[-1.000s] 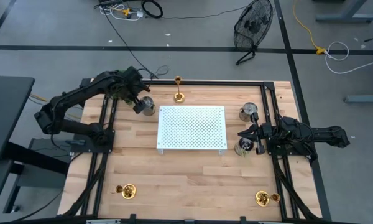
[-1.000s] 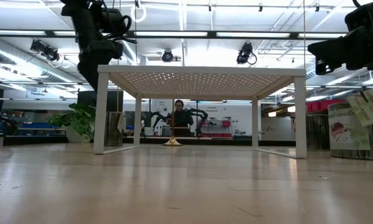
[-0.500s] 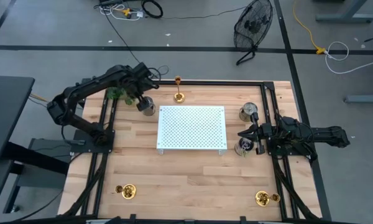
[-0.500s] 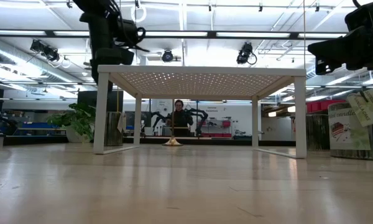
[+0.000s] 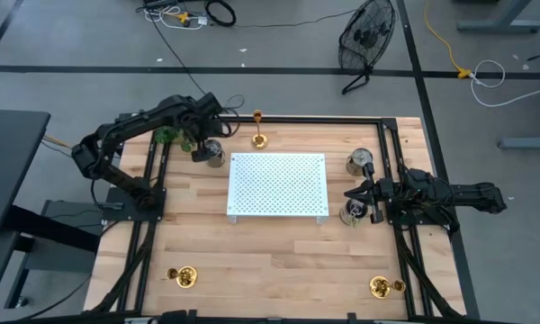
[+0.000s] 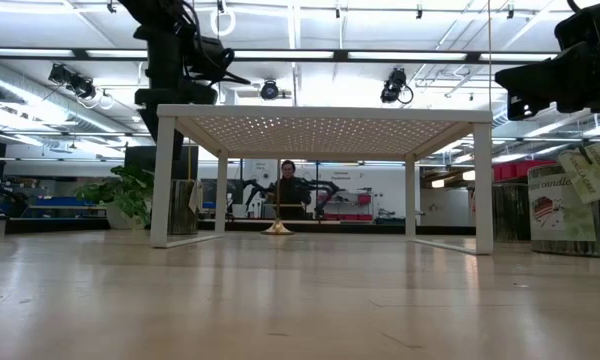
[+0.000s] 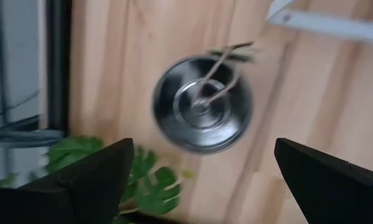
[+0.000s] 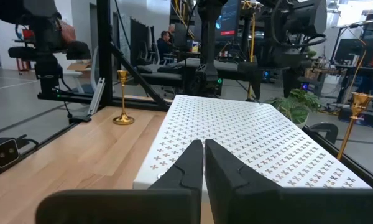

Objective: Pick & Place candle stick holders
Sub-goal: Put the left metal lid scented candle on the shelf

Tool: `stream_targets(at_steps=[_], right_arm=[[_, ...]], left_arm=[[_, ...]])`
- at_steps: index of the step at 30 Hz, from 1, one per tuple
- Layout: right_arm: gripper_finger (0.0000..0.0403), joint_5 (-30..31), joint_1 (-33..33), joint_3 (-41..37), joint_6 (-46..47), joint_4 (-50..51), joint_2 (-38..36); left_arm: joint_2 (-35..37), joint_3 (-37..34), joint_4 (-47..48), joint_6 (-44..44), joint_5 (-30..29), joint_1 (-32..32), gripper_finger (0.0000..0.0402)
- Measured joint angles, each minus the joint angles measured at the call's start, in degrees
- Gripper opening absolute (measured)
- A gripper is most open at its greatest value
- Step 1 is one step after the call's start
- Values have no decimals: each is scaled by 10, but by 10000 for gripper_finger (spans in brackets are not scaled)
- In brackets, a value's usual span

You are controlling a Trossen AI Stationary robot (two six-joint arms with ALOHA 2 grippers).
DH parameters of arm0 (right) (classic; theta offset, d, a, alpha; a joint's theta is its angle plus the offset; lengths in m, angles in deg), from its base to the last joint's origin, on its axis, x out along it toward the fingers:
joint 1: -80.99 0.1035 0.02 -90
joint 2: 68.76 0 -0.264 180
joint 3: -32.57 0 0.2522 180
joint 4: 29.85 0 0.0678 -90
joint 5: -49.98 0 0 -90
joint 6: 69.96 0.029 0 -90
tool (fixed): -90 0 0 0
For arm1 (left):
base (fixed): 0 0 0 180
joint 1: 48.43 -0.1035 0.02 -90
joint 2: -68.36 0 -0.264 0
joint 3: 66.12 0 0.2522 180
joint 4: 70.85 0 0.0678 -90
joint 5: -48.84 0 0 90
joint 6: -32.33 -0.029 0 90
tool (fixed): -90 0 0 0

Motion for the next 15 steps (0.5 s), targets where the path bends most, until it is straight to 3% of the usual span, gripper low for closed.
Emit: stream_targets(at_steps=[4, 15], right_arm=[[21, 0, 0, 0, 0, 0, 0], [21, 0, 0, 0, 0, 0, 0]], left_arm=[[0, 0, 0, -6, -25, 10, 399], [0, 0, -11, 15, 21, 17, 399]])
